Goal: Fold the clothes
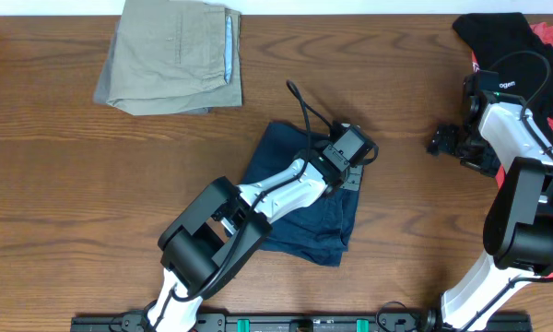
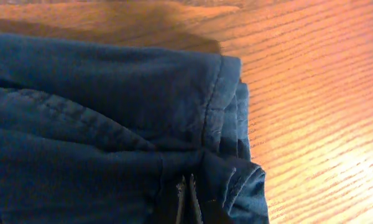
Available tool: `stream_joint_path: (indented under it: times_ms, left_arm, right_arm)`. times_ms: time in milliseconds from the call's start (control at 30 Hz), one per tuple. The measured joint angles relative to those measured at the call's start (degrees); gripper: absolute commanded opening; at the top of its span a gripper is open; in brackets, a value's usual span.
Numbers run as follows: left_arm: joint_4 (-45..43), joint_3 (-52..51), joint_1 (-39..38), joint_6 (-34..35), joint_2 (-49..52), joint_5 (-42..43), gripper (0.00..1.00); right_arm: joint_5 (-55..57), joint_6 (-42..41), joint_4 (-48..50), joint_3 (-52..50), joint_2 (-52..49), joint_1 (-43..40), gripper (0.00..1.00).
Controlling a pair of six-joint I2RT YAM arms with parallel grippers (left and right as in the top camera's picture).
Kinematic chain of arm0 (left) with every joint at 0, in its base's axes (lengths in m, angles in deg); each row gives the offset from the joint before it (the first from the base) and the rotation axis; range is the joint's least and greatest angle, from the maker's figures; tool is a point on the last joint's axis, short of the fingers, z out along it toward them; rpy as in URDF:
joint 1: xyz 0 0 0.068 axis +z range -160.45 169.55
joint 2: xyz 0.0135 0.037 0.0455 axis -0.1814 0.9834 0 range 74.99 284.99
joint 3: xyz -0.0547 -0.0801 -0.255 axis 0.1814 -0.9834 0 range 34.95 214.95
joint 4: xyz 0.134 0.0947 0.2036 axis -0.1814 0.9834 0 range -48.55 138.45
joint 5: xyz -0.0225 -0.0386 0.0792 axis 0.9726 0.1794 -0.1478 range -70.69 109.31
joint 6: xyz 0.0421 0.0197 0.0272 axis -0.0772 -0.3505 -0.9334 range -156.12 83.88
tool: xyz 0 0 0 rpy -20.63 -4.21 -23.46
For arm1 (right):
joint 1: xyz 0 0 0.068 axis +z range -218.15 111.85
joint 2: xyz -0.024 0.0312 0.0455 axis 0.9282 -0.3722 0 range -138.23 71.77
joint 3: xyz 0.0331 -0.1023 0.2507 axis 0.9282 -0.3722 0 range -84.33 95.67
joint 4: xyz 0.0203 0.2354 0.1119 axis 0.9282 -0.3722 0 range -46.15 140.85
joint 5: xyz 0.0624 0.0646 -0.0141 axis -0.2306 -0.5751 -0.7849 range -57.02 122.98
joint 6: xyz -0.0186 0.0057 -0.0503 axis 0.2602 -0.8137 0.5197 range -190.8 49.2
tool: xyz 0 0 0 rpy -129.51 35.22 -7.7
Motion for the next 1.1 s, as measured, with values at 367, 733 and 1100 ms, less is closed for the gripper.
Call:
stream_joint_path:
  times_ms: [367,733,1100]
  left_arm:
    - [15.0,-0.1,0.5,-3.4,-16.2,0.7,0.29]
    - [35.7,-1.0,0.6,-0.6,-25.1,8.4,0.07]
    - [22.8,-13.9,0.5,0.8,-20.0,26.3,0.05]
  right_arm:
    - [0.0,0.0,0.0,0.0,0.0,0.0,0.99]
    - [0.0,0.0,0.0,0.0,0.0,0.0,0.99]
    - [0.0,0.0,0.0,0.0,0.0,0.0,0.99]
